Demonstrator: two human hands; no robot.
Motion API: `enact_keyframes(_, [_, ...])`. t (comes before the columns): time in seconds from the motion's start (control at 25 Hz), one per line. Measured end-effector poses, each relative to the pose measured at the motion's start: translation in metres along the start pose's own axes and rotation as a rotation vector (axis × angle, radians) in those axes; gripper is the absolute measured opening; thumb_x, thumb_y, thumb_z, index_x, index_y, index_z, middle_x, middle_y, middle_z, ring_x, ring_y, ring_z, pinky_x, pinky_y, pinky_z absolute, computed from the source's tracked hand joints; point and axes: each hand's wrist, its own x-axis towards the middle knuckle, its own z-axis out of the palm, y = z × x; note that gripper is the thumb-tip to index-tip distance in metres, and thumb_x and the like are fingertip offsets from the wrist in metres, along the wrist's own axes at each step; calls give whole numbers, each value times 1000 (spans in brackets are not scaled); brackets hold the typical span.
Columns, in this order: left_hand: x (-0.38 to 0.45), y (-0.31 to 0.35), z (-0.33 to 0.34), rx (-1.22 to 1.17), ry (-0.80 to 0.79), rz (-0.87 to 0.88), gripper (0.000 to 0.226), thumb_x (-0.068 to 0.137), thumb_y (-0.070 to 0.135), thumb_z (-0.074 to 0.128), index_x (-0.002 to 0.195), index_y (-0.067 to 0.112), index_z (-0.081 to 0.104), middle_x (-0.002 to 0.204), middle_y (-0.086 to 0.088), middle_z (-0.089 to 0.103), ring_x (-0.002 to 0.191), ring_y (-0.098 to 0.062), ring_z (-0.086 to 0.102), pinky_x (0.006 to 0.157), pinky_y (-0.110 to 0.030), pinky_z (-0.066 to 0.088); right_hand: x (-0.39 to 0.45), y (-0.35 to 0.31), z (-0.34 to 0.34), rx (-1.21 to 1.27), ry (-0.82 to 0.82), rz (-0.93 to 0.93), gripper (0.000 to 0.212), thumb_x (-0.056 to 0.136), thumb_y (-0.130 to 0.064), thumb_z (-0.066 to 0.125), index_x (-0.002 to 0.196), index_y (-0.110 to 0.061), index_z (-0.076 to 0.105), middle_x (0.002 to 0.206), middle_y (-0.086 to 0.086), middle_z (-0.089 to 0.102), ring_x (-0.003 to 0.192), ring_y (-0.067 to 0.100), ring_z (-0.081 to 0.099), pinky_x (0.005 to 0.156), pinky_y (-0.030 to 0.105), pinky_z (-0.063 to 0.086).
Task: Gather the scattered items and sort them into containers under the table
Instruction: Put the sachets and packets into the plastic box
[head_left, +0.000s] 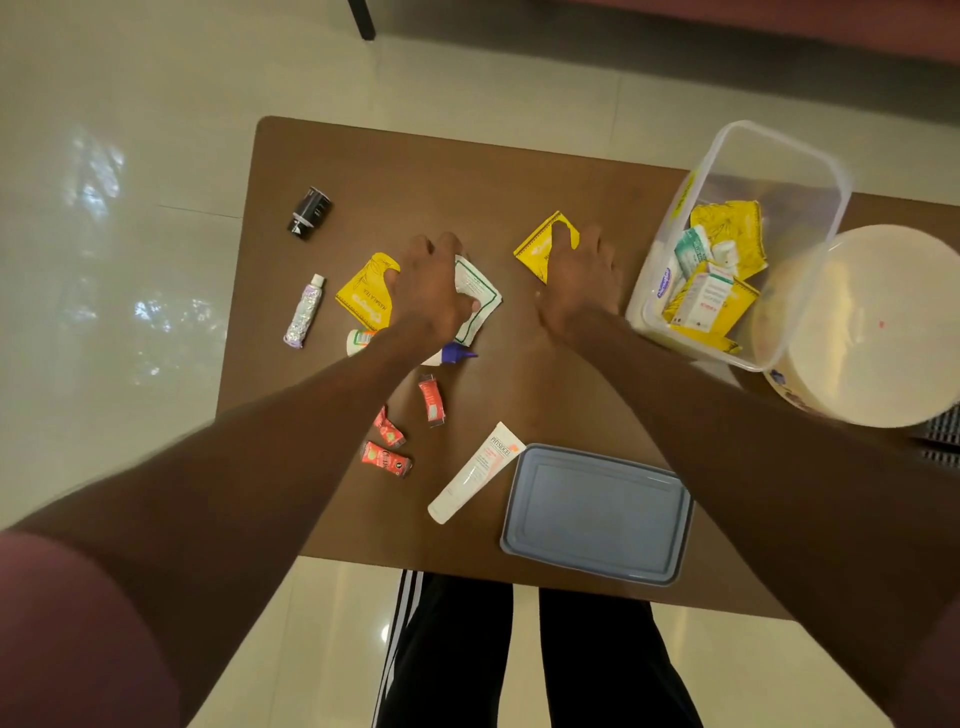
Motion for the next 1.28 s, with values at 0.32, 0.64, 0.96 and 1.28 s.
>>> enact_keyframes(0.32, [-29,9,7,-298,194,-83,48,78,28,80,116,26,50,88,8,64,89,-26,63,94,-45,44,-24,3,1,45,-3,-67,42,91,-14,62,130,-5,51,131,21,50,116,42,57,86,40,46])
enact_keyframes(0.64, [-46,82,3,-947,389,-124,32,83,21,76,111,23,59,107,-4,73,95,-15,73,83,-48,62,-65,28,-53,434,335,18,17,98,-17,54,112,-12,64,112,10,67,100,36,62,72,36,35])
enact_keyframes(0.96, [-57,209,26,-609,269,230,38,81,14,77,114,19,60,104,6,71,94,-16,70,81,-38,57,-60,141,-98,590,663,244,19,91,-17,60,109,-18,66,107,-3,72,99,26,65,79,37,44])
enact_keyframes(1.28, [-44,234,73,232,208,491,41,83,6,69,119,17,53,117,-3,62,107,-27,58,83,-38,43,-25,184,-92,243,373,171,25,91,-11,56,114,-19,60,123,5,54,94,42,61,70,38,41])
